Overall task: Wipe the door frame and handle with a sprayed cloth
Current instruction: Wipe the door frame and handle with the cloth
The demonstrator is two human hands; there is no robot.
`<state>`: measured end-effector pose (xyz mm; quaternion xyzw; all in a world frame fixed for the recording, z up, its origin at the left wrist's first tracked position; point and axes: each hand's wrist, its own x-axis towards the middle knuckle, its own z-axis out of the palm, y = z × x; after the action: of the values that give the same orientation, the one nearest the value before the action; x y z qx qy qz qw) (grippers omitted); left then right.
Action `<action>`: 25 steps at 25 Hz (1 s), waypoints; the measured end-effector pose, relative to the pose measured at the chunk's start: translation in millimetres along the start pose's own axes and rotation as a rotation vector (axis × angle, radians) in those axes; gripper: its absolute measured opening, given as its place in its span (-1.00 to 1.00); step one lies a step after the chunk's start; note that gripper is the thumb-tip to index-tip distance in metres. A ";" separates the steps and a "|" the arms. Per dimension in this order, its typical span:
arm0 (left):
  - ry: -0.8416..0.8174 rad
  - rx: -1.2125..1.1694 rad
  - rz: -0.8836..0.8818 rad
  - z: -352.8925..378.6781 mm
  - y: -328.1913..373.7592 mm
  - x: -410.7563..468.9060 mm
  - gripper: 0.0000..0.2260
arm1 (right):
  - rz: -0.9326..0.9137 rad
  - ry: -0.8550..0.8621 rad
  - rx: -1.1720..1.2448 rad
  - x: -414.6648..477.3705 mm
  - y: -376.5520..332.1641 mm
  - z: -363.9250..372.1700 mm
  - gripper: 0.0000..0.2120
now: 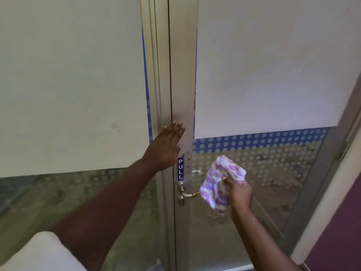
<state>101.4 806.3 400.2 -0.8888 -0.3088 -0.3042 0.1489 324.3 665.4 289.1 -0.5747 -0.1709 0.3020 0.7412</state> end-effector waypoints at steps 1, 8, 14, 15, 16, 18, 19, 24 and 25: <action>0.015 0.044 0.038 3.7 -7.4 7.5 -0.40 | -0.035 0.022 -0.018 0.4 6.5 7.2 -0.91; 0.124 0.223 0.258 17.3 -39.4 57.4 -0.43 | -0.344 0.166 -0.082 6.6 11.7 72.1 -0.91; 0.236 0.215 0.306 31.6 -42.8 73.5 -0.48 | -0.709 -0.023 -0.243 9.9 41.1 128.7 -0.76; 0.253 0.205 0.306 33.3 -43.9 74.5 -0.48 | -0.726 -0.083 -0.285 9.9 50.6 136.9 -0.73; 0.264 0.198 0.305 34.7 -44.9 75.4 -0.48 | -0.743 -0.142 -0.336 10.5 59.1 144.9 -0.67; 0.269 0.199 0.305 36.0 -46.5 77.4 -0.41 | -0.799 -0.237 -0.451 12.8 71.9 157.7 -0.55; 0.266 0.211 0.304 36.5 -46.4 77.9 -0.37 | -0.840 -0.264 -0.503 14.6 76.6 161.3 -0.50; 0.338 0.230 0.282 42.7 -46.6 79.0 -0.43 | -0.975 -0.251 -0.715 28.1 97.0 166.0 -0.48; 0.342 0.232 0.282 43.3 -47.0 78.5 -0.44 | -1.001 -0.240 -0.745 30.3 101.0 165.2 -0.50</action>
<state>139.8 897.9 420.2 -0.8355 -0.1849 -0.3892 0.3409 222.7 824.5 236.2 -0.6067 -0.5944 -0.0987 0.5185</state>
